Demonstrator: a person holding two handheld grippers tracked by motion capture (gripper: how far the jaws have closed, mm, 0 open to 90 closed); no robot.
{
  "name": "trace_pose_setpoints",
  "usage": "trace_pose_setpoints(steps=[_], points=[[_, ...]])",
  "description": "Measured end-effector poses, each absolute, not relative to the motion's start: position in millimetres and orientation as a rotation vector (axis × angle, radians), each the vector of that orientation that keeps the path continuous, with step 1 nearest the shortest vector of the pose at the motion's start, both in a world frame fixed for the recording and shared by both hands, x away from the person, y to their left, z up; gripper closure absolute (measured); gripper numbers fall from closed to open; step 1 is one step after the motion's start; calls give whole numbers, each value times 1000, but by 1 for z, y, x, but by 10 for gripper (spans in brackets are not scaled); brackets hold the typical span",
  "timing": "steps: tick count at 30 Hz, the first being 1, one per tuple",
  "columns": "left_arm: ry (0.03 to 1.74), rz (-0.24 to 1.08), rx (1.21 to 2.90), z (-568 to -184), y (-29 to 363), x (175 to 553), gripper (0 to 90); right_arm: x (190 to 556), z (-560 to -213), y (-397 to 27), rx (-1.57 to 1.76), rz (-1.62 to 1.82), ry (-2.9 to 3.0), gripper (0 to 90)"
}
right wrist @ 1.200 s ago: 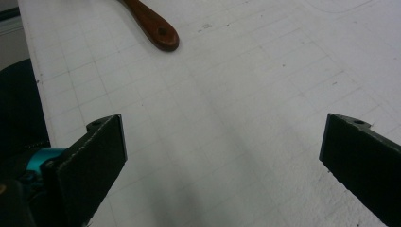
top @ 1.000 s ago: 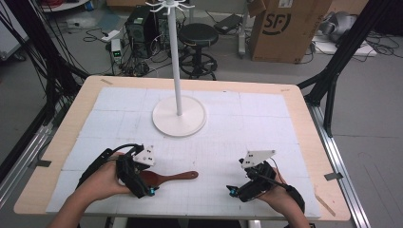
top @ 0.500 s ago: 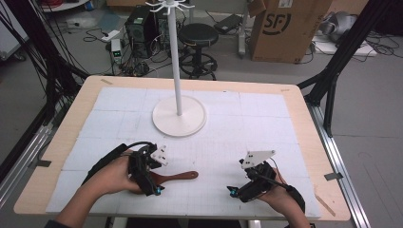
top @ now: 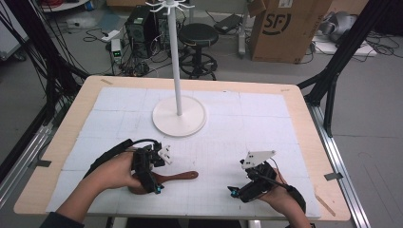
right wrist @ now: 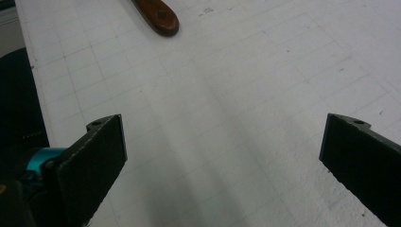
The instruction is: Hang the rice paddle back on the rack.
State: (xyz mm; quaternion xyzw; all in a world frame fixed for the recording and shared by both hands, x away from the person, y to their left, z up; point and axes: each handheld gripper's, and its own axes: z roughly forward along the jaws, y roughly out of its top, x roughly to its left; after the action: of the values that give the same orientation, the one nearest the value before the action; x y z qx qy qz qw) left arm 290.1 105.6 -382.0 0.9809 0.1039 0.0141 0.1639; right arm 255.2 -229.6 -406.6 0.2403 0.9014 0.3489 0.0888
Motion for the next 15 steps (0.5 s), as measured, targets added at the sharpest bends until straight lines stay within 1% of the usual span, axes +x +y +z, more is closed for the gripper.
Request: trace_pose_setpoints(steps=[6, 10, 15], points=[[288, 40, 2856, -389, 93, 292, 175, 255, -407, -228, 705, 1033, 2686, 3], [301, 18, 2879, -392, 87, 294, 211, 256, -407, -229, 699, 1032, 2684, 2], [281, 38, 2917, -389, 74, 296, 278, 256, -407, -230, 702, 1024, 2676, 3]])
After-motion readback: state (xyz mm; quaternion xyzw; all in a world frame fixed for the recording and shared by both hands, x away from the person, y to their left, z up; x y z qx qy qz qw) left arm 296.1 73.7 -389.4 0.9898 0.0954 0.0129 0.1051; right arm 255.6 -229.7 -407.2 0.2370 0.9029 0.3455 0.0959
